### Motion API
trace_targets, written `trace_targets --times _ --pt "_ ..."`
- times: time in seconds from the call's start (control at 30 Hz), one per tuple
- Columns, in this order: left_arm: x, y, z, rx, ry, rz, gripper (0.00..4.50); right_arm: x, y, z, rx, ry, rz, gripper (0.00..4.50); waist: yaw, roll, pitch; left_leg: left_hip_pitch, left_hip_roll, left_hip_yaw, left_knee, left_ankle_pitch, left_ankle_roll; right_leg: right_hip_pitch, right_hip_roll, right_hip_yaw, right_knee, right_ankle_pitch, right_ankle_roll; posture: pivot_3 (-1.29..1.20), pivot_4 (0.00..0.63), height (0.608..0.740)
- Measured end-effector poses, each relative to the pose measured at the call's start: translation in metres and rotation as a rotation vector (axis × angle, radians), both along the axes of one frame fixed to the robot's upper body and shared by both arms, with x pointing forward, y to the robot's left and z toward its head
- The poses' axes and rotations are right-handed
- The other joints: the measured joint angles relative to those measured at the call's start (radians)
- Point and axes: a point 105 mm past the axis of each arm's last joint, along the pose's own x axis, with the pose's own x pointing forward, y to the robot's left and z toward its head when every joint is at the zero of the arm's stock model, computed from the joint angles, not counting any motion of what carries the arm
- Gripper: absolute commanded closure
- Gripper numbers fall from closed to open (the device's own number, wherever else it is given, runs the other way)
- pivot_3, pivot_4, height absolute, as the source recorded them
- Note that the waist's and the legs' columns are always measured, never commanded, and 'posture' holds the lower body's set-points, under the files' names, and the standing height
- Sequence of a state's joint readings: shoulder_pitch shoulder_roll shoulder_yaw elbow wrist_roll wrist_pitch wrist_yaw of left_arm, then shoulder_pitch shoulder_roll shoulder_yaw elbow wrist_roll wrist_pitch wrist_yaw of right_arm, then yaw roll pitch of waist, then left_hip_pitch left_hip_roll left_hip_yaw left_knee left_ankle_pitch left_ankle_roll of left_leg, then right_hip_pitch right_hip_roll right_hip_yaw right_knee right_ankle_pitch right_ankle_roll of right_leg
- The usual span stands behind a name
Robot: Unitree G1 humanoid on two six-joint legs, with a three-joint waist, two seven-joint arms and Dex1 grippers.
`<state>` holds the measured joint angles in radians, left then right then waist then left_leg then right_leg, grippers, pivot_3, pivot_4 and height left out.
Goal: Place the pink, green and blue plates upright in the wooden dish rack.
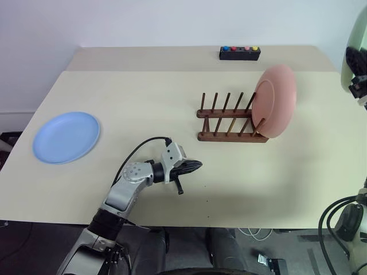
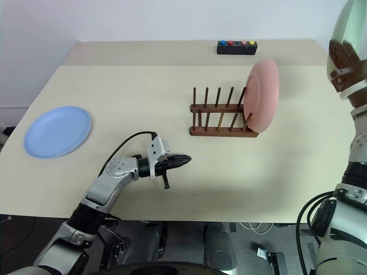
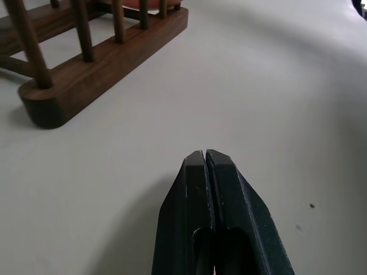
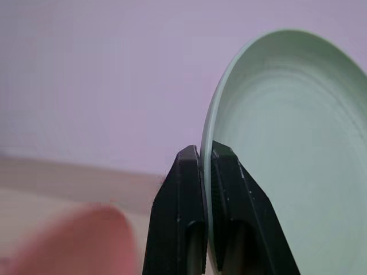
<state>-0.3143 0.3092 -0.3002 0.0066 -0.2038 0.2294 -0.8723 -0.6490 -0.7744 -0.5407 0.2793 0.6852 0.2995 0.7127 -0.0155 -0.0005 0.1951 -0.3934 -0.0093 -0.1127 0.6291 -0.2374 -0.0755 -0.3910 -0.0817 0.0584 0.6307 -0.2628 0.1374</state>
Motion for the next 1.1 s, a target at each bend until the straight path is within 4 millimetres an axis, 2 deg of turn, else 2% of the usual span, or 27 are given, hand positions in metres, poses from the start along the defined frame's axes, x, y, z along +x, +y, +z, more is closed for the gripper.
trace_targets --times 0.17,0.27,0.37,0.5,0.63,0.8,1.0,1.1 --pt "0.000 0.000 0.000 0.000 0.000 0.000 4.50 -0.033 0.063 0.028 0.119 -0.045 0.460 4.47 -0.001 0.000 0.000 0.000 0.000 0.000 -0.001 0.000 0.000 0.000 0.000 0.000 0.000 0.000 0.000 0.00 0.150 0.734" --pt "0.000 0.000 0.000 0.000 0.000 0.000 4.50 -0.049 0.085 0.035 0.133 -0.050 0.622 4.47 0.000 0.000 0.000 0.000 0.000 0.000 0.000 0.000 0.000 0.000 0.000 0.000 0.000 0.000 0.000 0.00 0.150 0.734" --pt "0.000 0.001 0.000 0.002 0.002 0.001 4.50 -0.055 0.096 0.033 0.175 -0.023 0.713 4.47 0.001 0.000 0.000 0.000 0.000 0.000 0.000 0.000 0.000 0.000 0.000 0.000 0.000 -0.001 -0.001 0.00 0.150 0.734" --pt "0.000 0.000 0.000 0.001 0.003 0.001 4.50 -0.059 0.119 0.016 0.254 0.046 0.866 4.47 -0.002 0.000 0.000 0.000 0.000 0.000 0.000 0.000 0.000 -0.001 0.000 0.000 0.000 0.000 0.000 0.00 0.150 0.734" --pt "0.000 0.000 0.000 -0.001 0.003 0.001 4.50 -0.049 0.126 -0.001 0.296 0.126 0.859 4.47 -0.001 0.000 0.000 -0.001 0.000 0.000 0.000 0.000 0.000 -0.001 0.000 0.000 0.000 0.000 0.000 0.00 0.150 0.734" --pt "0.000 0.000 0.000 -0.001 0.003 0.001 4.50 -0.045 0.124 -0.008 0.323 0.164 0.845 4.47 0.000 0.000 0.000 -0.001 0.000 0.000 0.000 0.000 0.000 -0.002 0.000 0.000 0.000 0.000 0.000 0.00 0.150 0.734" --pt "0.000 -0.001 0.000 -0.002 0.003 0.001 4.50 -0.029 0.121 -0.033 0.404 0.261 0.797 4.47 -0.001 0.000 0.000 -0.001 0.000 0.000 0.000 0.000 0.000 -0.002 0.000 0.000 0.000 0.000 0.000 0.00 0.150 0.734" --pt "0.000 -0.001 0.000 -0.003 0.003 0.001 4.50 -0.025 0.121 -0.039 0.418 0.289 0.772 4.47 -0.002 0.000 0.000 -0.002 0.000 0.000 -0.001 0.000 0.000 -0.003 0.000 0.000 0.000 0.000 0.000 0.00 0.150 0.734"
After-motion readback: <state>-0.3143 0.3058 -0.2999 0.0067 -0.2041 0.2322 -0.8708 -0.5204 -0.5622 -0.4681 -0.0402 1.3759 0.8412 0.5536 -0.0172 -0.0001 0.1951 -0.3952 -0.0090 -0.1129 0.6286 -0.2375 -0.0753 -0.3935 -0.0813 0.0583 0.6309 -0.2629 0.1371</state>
